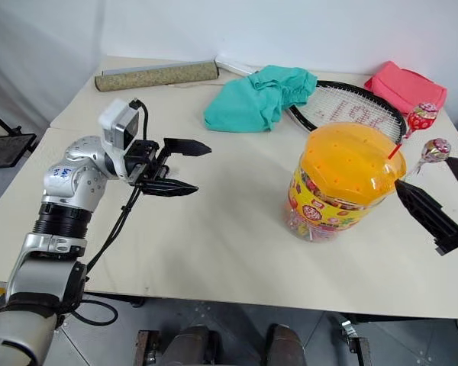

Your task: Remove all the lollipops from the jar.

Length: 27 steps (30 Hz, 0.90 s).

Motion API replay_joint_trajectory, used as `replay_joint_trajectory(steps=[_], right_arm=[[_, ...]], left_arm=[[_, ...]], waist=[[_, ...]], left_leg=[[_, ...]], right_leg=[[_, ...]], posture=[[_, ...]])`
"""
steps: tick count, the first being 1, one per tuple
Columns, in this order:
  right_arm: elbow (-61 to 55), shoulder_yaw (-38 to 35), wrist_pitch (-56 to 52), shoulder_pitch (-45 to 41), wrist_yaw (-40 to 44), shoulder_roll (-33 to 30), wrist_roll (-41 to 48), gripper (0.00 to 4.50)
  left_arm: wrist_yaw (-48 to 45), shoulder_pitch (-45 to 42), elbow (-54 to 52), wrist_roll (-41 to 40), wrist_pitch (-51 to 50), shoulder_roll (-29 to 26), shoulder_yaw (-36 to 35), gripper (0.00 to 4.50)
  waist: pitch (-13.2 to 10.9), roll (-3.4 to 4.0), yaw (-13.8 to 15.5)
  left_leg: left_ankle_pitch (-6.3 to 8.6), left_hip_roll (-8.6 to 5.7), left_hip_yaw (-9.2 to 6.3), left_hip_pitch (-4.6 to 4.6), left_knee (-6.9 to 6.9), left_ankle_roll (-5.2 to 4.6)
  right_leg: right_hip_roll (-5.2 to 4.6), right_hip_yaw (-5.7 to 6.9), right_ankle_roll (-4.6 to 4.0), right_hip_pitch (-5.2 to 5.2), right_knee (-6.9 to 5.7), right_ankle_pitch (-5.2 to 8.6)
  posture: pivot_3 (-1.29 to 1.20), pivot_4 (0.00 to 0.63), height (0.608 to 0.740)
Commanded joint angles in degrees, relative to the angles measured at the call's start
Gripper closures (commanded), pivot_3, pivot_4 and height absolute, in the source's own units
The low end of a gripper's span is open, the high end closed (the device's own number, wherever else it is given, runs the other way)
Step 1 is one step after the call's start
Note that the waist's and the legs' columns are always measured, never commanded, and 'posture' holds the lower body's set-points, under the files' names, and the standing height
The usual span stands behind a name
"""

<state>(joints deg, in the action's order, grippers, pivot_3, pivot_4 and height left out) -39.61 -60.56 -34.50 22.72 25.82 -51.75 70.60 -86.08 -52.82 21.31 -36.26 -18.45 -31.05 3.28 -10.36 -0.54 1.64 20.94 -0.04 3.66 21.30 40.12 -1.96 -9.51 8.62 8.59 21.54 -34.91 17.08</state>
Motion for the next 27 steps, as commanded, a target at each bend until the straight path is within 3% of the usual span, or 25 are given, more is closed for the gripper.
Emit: replay_joint_trajectory(steps=[1, 5, 10, 16, 27], right_arm=[[1.80, 0.39, -0.59, -1.60, 2.20, -1.84, -1.10, 0.00], [3.58, 2.38, -1.42, -3.85, 3.94, -3.19, -2.35, 0.86], [5.25, 5.59, -1.89, -7.08, 4.82, -3.52, -4.75, 2.49], [3.81, 2.81, -3.33, -7.82, 4.64, -3.02, -4.09, 4.43], [1.40, -12.06, -6.71, -6.71, 1.03, -3.58, 1.06, 4.43]], left_arm=[[-4.47, 0.71, -2.86, -1.41, -0.13, 0.86, -1.00, 0.04], [-3.91, 0.64, -2.75, -1.19, 0.16, 2.28, -1.22, 0.00], [-4.62, -0.23, -1.11, -0.73, 1.31, 3.88, -1.25, 0.00], [-4.87, -0.15, -1.20, -0.89, 1.41, 4.04, -1.57, 0.00], [-5.48, -0.64, 0.19, -0.74, 1.33, 3.56, -1.81, 0.00]], waist=[[0.01, 0.01, -0.07], [0.01, 0.03, -0.06], [0.02, 0.03, 0.03], [0.02, 0.03, 0.03], [0.02, 0.03, 0.20]], left_leg=[[0.00, 0.00, 0.00, -0.01, 0.00, 0.00], [0.00, 0.02, 0.00, -0.02, 0.00, 0.00], [0.00, 0.01, 0.00, -0.02, 0.01, 0.00], [0.00, 0.01, -0.01, 0.00, 0.00, 0.00], [0.00, 0.01, -0.05, 0.00, 0.00, 0.00]], right_leg=[[0.00, -0.01, 0.00, 0.00, 0.00, 0.00], [0.00, 0.00, 0.00, -0.02, 0.00, 0.00], [0.00, 0.00, 0.00, -0.03, 0.02, 0.00], [0.00, 0.04, 0.00, -0.03, 0.03, 0.00], [0.00, 0.03, 0.00, -0.04, 0.05, 0.00]], posture=[[0.00, 0.150, 0.740], [0.00, 0.150, 0.740], [0.00, 0.150, 0.740], [0.00, 0.150, 0.740], [0.00, 0.150, 0.740]])
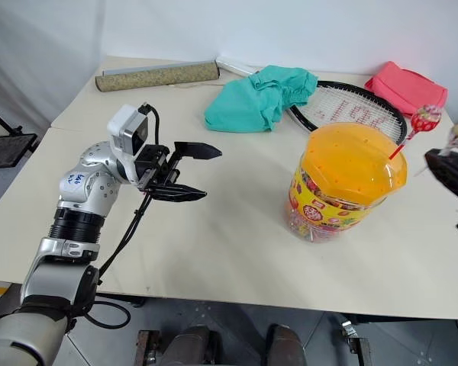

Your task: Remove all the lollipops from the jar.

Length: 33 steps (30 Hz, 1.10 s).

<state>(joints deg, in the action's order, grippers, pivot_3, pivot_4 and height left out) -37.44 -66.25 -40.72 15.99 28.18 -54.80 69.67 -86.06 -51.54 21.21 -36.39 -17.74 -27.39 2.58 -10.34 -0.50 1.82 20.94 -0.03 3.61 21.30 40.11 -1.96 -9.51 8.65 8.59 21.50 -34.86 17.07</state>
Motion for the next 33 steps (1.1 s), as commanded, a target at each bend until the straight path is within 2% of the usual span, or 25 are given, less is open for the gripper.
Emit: replay_joint_trajectory(steps=[1, 8, 12, 16, 18, 20, 23, 27, 33], right_arm=[[-0.44, -8.39, -0.96, 0.20, -1.84, -0.87, 2.33, 4.43], [3.96, -19.61, -5.69, 3.67, -4.86, -2.20, 1.29, 4.43], [7.20, -20.96, -10.88, 7.45, -7.83, -3.34, -1.32, 4.43], [14.64, -11.42, -23.55, 12.80, -9.53, -6.21, -2.22, 4.43], [19.13, -3.91, -23.52, 10.50, -11.25, -8.66, -6.52, 4.43], [22.83, 1.95, -23.55, 7.44, -12.45, -10.27, -9.98, 4.43], [30.58, 15.52, -21.57, 0.04, -12.50, -11.96, -15.91, 4.43], [39.07, 29.00, -19.50, -10.74, -11.84, -10.95, -22.68, 4.43], [49.33, 40.65, -16.09, -22.22, -9.25, -8.75, -31.39, 4.43]], left_arm=[[-5.72, -2.30, 0.75, -0.59, 0.77, 0.00, -1.11, 0.00], [-6.44, -4.17, 3.41, -0.24, 1.90, 0.53, -0.62, 0.00], [-6.42, -4.43, 3.84, -0.35, 2.12, 0.67, -0.44, 0.00], [-6.36, -2.45, 0.55, -1.48, 0.43, -0.10, -0.94, 0.00], [-6.34, -1.53, -0.86, -1.82, -0.23, -1.21, -1.39, 0.00], [-6.00, -1.16, -1.52, -1.89, -0.51, -1.86, -1.76, 0.00], [-3.98, -1.05, -2.27, -1.19, -0.25, -2.93, -2.50, 0.00], [-0.96, -1.35, -3.63, -0.70, -1.74, -4.24, -3.31, 0.00], [1.48, -1.49, -5.85, 1.42, -2.20, -6.09, -3.61, 0.00]], waist=[[0.00, 0.00, 0.03], [0.00, 0.00, 0.18], [0.00, 0.00, 0.34], [0.00, 0.00, -0.14], [0.01, 0.01, -0.40], [0.02, 0.12, -0.48], [0.05, 0.23, -0.62], [0.06, 0.31, -0.57], [0.07, 0.36, -0.33]], left_leg=[[0.00, 0.00, 0.00, 0.00, 0.00, 0.00], [0.00, 0.00, 0.02, 0.00, -0.03, 0.00], [0.00, -0.01, 0.07, 0.01, -0.03, -0.01], [0.00, 0.03, 0.06, -0.02, -0.04, -0.01], [0.01, 0.03, 0.06, -0.01, -0.04, -0.01], [0.01, 0.02, 0.07, -0.01, -0.05, -0.02], [0.01, 0.03, 0.09, -0.02, -0.09, -0.01], [0.00, 0.02, 0.09, -0.01, -0.06, -0.01], [0.00, 0.00, 0.10, 0.13, -0.02, -0.01]], right_leg=[[0.00, 0.00, 0.00, 0.00, 0.00, 0.00], [0.00, -0.01, 0.00, -0.01, 0.06, 0.00], [0.00, -0.01, 0.02, -0.02, 0.09, -0.01], [0.01, -0.04, 0.02, -0.02, 0.09, -0.01], [0.01, -0.05, 0.02, -0.03, 0.11, -0.01], [0.00, -0.08, 0.02, 0.00, 0.11, -0.01], [0.01, -0.07, 0.02, 0.02, 0.10, -0.01], [0.01, -0.06, 0.02, 0.02, 0.12, -0.01], [0.00, 0.12, 0.02, 0.03, 0.13, -0.01]], posture=[[0.00, 0.150, 0.740], [0.00, 0.150, 0.740], [0.00, 0.150, 0.740], [0.00, 0.150, 0.740], [0.00, 0.150, 0.740], [0.00, 0.150, 0.740], [0.00, 0.150, 0.740], [0.00, 0.150, 0.740], [0.00, 0.150, 0.740]])
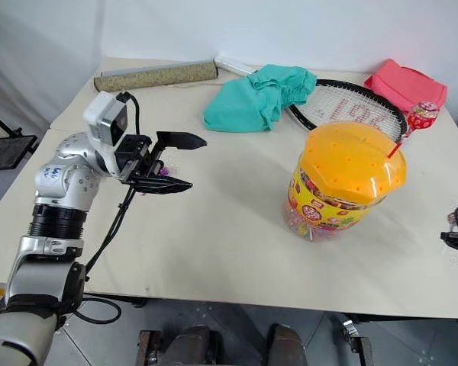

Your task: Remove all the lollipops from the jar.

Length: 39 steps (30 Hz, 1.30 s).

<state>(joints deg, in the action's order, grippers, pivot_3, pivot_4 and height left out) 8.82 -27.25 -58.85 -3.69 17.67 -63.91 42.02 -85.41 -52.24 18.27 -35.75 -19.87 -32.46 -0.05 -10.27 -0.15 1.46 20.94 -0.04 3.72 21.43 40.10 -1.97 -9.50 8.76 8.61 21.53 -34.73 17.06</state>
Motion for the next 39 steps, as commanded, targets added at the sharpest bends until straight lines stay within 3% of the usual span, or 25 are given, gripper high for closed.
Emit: replay_joint_trajectory(steps=[1, 4, 7, 15, 18, 19, 25, 30, 35, 39], right_arm=[[3.93, 2.24, 2.28, -3.49, 1.77, 0.53, -4.60, 4.43], [5.80, 3.54, 2.72, -5.63, 3.00, 1.20, -6.90, 4.43], [6.57, 4.11, 2.66, -6.94, 3.83, 1.89, -8.68, 3.84], [-6.84, -4.96, -1.16, -0.96, 5.58, 3.60, -7.64, 1.10], [-14.98, -11.59, -4.00, 3.07, 6.56, 3.70, -6.83, 0.17], [-17.60, -13.59, -4.77, 4.20, 6.95, 3.79, -6.60, 0.04], [-34.52, -26.47, -7.22, 8.16, 12.40, 4.72, -2.45, 0.04], [-42.29, -33.39, -8.47, 4.75, 15.35, 4.73, 4.02, 0.04], [-44.81, -34.69, -8.01, -1.33, 16.90, 4.46, 13.50, 0.04], [-43.24, -31.91, -7.24, -4.19, 16.33, 3.15, 16.00, 0.04]], left_arm=[[0.84, -0.81, -3.14, 0.87, -0.16, -1.11, -1.00, 0.00], [1.11, -0.63, -4.00, 1.89, -0.39, -2.18, -0.68, 0.00], [1.27, -0.50, -4.65, 2.80, -1.10, -3.24, -0.38, 0.00], [-0.71, -3.20, -1.29, 3.79, 0.40, -3.32, -0.72, 0.00], [-1.08, -4.97, 1.35, 4.54, 1.49, -3.00, -1.15, 0.00], [-1.13, -5.52, 2.31, 4.81, 1.90, -2.89, -1.26, 0.00], [0.80, -7.99, 6.80, 6.03, 3.55, -2.51, -2.38, 0.00], [1.51, -8.18, 7.85, 6.84, 4.15, -2.16, -2.80, 0.00], [2.56, -7.86, 7.08, 5.94, 4.44, -1.33, -3.91, 0.00], [4.31, -7.72, 6.35, 4.93, 4.11, -0.31, -5.57, 0.00]], waist=[[0.00, 0.01, 0.00], [0.00, 0.02, -0.12], [0.00, 0.02, -0.18], [-0.01, 0.07, 0.08], [-0.01, 0.07, 0.20], [-0.01, 0.07, 0.18], [-0.01, 0.07, 0.07], [-0.02, 0.05, 0.07], [-0.03, 0.04, 0.11], [-0.04, 0.03, 0.07]], left_leg=[[0.00, 0.00, 0.01, 0.02, 0.00, 0.00], [0.00, 0.02, 0.02, 0.05, 0.00, 0.01], [-0.01, 0.03, 0.02, 0.06, -0.01, 0.02], [-0.01, 0.02, 0.04, 0.09, -0.01, 0.02], [-0.01, 0.01, 0.04, 0.12, -0.01, 0.02], [-0.01, 0.02, 0.04, 0.12, 0.00, 0.03], [-0.01, 0.01, 0.02, 0.10, -0.02, 0.03], [-0.01, 0.01, -0.05, 0.10, -0.02, 0.03], [-0.01, 0.00, -0.14, 0.10, 0.00, 0.03], [-0.01, 0.00, -0.15, 0.10, 0.00, 0.03]], right_leg=[[0.00, 0.02, 0.00, 0.00, 0.01, 0.00], [0.00, 0.12, 0.00, 0.00, 0.01, 0.00], [0.00, 0.14, 0.00, 0.00, 0.02, 0.00], [0.00, 0.17, 0.00, 0.00, 0.03, 0.00], [0.00, 0.18, 0.00, 0.00, 0.03, 0.00], [0.00, 0.20, 0.00, 0.00, 0.04, 0.00], [0.00, 0.18, 0.00, 0.00, 0.05, 0.00], [0.00, 0.17, 0.00, 0.00, 0.05, 0.00], [0.00, 0.16, 0.00, -0.01, 0.05, 0.00], [0.00, 0.18, 0.00, -0.02, 0.03, 0.00]], posture=[[0.00, 0.150, 0.740], [0.00, 0.150, 0.740], [0.00, 0.150, 0.740], [0.00, 0.150, 0.740], [0.00, 0.150, 0.740], [0.00, 0.150, 0.740], [0.00, 0.150, 0.740], [0.00, 0.150, 0.740], [0.00, 0.150, 0.740], [0.00, 0.150, 0.740]])
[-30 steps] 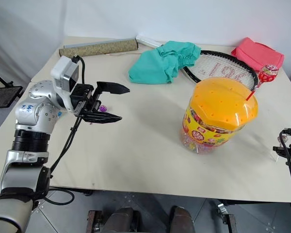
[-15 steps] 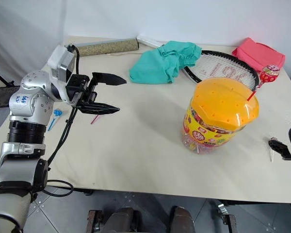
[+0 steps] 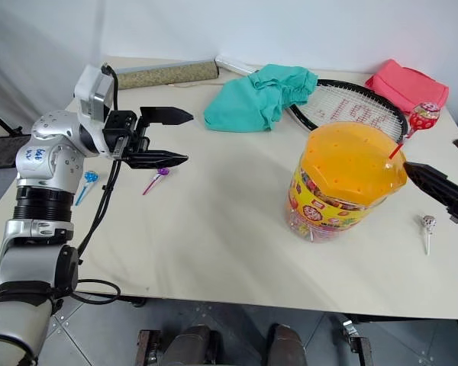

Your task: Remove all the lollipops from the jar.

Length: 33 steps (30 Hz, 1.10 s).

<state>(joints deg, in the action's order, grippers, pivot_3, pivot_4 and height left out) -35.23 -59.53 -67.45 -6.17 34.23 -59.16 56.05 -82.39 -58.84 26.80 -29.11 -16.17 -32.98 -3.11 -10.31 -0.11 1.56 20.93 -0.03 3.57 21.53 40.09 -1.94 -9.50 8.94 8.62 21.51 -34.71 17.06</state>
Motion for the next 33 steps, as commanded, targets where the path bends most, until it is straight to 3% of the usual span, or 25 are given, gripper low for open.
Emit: replay_joint_trajectory(steps=[1, 5, 14, 18, 28, 33], right_arm=[[1.36, 1.13, 1.63, -2.38, -0.01, -2.07, 2.47, 0.04], [3.57, 3.63, 2.72, -4.57, 1.23, -3.62, 3.92, 0.04], [14.49, 19.09, 13.73, -11.45, 5.00, -3.95, -2.70, 0.04], [16.16, 21.20, 14.43, -14.67, 4.50, -3.12, -1.90, 0.92], [14.83, 17.57, 12.74, -15.32, 3.27, -4.07, 1.14, 4.32], [15.91, 14.98, 11.92, -19.15, 1.37, -6.49, 3.22, 4.45]], left_arm=[[1.49, -0.89, -2.64, -1.79, 0.20, 0.31, -2.74, 0.00], [1.56, 0.37, -4.47, -2.35, -0.38, 0.61, -3.30, 0.00], [2.57, 1.51, -6.91, -2.59, -1.37, 2.17, -3.51, 0.00], [3.15, 2.30, -8.34, -2.85, -2.01, 2.38, -3.72, 0.00], [2.93, 3.29, -9.22, -3.31, -2.66, 2.31, -3.97, 0.00], [2.16, 2.97, -8.43, -3.40, -2.35, 2.50, -3.62, 0.00]], waist=[[0.00, 0.00, -0.07], [0.00, 0.00, -0.12], [-0.01, -0.01, -0.16], [-0.01, -0.01, -0.16], [-0.01, -0.01, -0.04], [-0.01, -0.01, -0.15]], left_leg=[[0.00, -0.01, 0.01, 0.00, 0.00, 0.00], [0.00, 0.00, 0.03, 0.00, -0.01, 0.00], [0.00, -0.01, 0.12, 0.00, 0.00, 0.00], [0.00, 0.00, 0.12, 0.00, 0.00, 0.00], [0.00, 0.00, 0.10, 0.02, 0.01, 0.00], [0.00, 0.00, 0.10, 0.02, 0.01, 0.00]], right_leg=[[0.00, -0.01, 0.00, 0.00, 0.00, 0.00], [0.00, 0.00, 0.00, 0.00, -0.01, 0.00], [0.00, 0.01, 0.00, 0.00, -0.01, 0.00], [0.00, 0.03, 0.00, 0.01, -0.01, 0.00], [-0.01, 0.04, 0.00, 0.00, -0.01, 0.00], [-0.01, 0.03, 0.00, 0.01, 0.00, 0.00]], posture=[[0.00, 0.150, 0.740], [0.00, 0.150, 0.740], [0.00, 0.150, 0.740], [0.00, 0.150, 0.740], [0.00, 0.150, 0.740], [0.00, 0.150, 0.740]])
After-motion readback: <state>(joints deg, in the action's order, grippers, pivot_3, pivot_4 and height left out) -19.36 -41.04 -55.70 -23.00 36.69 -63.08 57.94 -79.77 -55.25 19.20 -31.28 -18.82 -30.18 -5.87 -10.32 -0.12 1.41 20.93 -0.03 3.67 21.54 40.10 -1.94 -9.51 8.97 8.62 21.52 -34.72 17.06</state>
